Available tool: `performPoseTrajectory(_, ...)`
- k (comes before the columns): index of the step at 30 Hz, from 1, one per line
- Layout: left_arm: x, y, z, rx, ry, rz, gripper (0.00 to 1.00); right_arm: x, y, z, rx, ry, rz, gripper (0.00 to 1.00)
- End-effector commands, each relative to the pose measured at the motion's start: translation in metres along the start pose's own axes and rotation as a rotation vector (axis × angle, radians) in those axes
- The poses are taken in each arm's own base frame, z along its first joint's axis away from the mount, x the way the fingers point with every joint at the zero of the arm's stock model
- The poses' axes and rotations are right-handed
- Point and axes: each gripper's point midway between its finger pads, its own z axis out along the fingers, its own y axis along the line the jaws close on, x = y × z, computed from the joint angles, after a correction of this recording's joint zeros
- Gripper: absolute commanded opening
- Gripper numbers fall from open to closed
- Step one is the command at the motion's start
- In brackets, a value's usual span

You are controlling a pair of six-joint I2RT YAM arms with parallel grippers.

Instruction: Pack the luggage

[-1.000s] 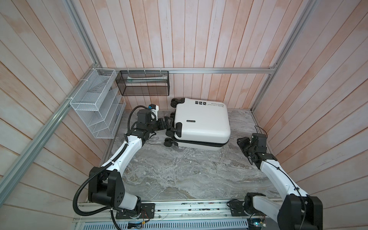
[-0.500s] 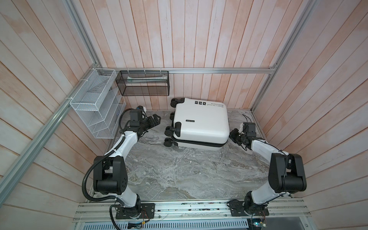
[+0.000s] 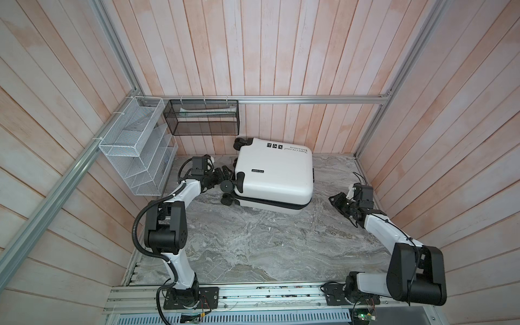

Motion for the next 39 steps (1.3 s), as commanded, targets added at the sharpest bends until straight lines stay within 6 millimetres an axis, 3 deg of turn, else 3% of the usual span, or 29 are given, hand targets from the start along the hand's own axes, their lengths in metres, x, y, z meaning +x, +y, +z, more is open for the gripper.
performPoseTrajectory(1,0.025,-0.018,0.007,0.066,0.082,0.062,1.0,-0.005,0.001,-0.014,-0.01,-0.012,-0.016,0.35)
performPoseTrajectory(6,0.064,-0.043,0.001,0.144,0.151,0.092,1.0,-0.014,-0.001,-0.028,-0.008,-0.039,-0.018,0.38)
performPoseTrajectory(11,0.118,-0.079,-0.015,0.232,0.211,0.108,1.0,-0.019,-0.017,-0.036,0.02,-0.069,0.012,0.39)
performPoseTrajectory(16,0.186,-0.143,-0.027,0.338,0.268,0.138,1.0,-0.016,-0.038,-0.037,0.067,-0.072,0.038,0.4)
performPoseTrajectory(18,0.2,-0.163,-0.035,0.327,0.264,0.179,1.0,-0.014,-0.046,-0.037,0.09,-0.073,0.048,0.4)
performPoseTrajectory(21,0.181,-0.154,-0.051,0.194,0.156,0.172,1.0,-0.011,-0.057,-0.038,0.122,-0.068,0.058,0.43)
performPoseTrajectory(26,0.114,-0.122,-0.095,0.066,-0.066,0.106,1.0,-0.01,-0.068,-0.042,0.167,-0.074,0.071,0.5)
performPoseTrajectory(30,0.059,-0.124,-0.112,0.118,-0.155,0.133,1.0,-0.004,-0.073,-0.04,0.169,-0.063,0.091,0.52)
performPoseTrajectory(33,0.025,-0.132,-0.102,0.143,-0.154,0.193,1.0,0.001,-0.076,-0.034,0.165,-0.041,0.1,0.53)
performPoseTrajectory(39,-0.023,-0.138,-0.053,0.129,-0.109,0.271,1.0,0.007,-0.086,-0.019,0.155,0.003,0.132,0.52)
